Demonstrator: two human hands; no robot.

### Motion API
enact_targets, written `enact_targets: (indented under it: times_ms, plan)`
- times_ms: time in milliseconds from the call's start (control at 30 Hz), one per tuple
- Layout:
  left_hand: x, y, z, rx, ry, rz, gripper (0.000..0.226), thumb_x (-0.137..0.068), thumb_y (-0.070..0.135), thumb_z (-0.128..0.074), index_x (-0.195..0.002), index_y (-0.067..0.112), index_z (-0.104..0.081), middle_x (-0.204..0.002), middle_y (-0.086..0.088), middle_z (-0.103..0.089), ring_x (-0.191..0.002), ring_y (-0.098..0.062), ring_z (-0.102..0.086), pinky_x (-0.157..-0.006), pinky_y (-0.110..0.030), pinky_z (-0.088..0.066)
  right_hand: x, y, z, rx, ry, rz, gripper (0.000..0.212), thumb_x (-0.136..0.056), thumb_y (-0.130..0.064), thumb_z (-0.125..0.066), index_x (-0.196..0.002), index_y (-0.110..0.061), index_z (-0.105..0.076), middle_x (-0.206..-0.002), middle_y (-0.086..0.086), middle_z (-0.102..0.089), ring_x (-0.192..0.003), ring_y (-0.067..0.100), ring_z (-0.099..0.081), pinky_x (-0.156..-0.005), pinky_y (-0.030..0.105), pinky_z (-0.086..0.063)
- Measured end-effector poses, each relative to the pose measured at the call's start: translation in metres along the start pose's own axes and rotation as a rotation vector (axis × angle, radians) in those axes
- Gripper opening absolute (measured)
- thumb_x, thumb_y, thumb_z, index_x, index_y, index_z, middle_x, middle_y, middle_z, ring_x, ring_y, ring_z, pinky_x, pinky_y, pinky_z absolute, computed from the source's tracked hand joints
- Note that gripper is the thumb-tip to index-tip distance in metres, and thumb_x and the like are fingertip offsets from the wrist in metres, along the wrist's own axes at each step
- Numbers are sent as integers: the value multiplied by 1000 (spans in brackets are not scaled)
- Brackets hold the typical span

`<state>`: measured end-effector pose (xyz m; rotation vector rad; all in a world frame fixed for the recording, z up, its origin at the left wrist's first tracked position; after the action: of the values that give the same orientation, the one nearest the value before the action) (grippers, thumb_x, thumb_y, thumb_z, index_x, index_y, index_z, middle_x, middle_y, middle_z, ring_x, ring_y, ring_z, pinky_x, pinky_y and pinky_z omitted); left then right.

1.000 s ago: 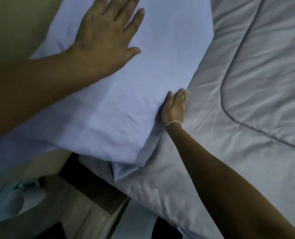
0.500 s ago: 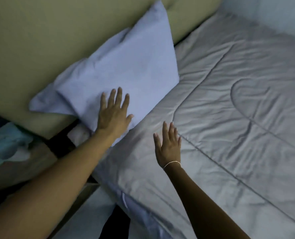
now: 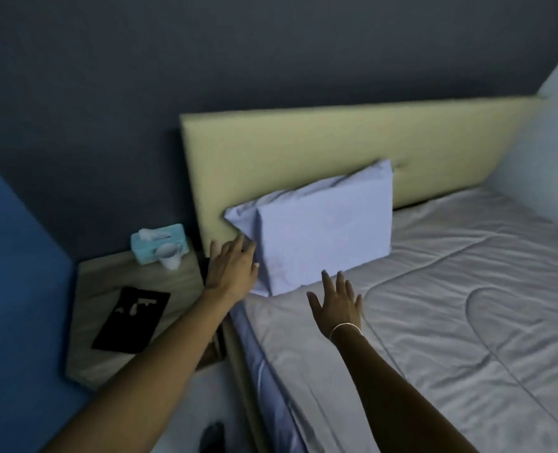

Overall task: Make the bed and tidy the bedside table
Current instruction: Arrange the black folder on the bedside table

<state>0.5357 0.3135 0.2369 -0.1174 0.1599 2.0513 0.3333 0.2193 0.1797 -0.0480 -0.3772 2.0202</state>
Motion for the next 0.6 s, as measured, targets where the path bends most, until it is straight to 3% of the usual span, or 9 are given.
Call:
enact_targets:
  times_ms: [367,600]
  plan:
    - [84,-163,19,62,-23,481,45,-92,37,-46,-135,22,-44,-138,-5,-45,-120,-29,-47,-103,-45,-33,-15,-140,-17,35,-75,365,64,-94,-43,-49,-150,-23,-25,-161,11,-9,-145,32,-18,-116,47,-23]
    - [116,-257,-35,118,-208,683,50,-95,36,-41,-143,22,-33,-148,-6,-34,-131,-33,-36,-109,-49,-23,-28,-225,-80,82,-245,489,64,-91,-39,-52,-149,-26,-27,-160,11,-10,-145,32,-20,-115,44,-26]
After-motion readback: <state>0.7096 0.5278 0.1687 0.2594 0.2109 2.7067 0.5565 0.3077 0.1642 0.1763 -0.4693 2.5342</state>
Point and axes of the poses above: each hand's wrist, its own x-axis away from the middle knuckle, its own z-axis out of the back of the hand, y = z × x, the point moved 1 cm from there along -x, towards the middle knuckle
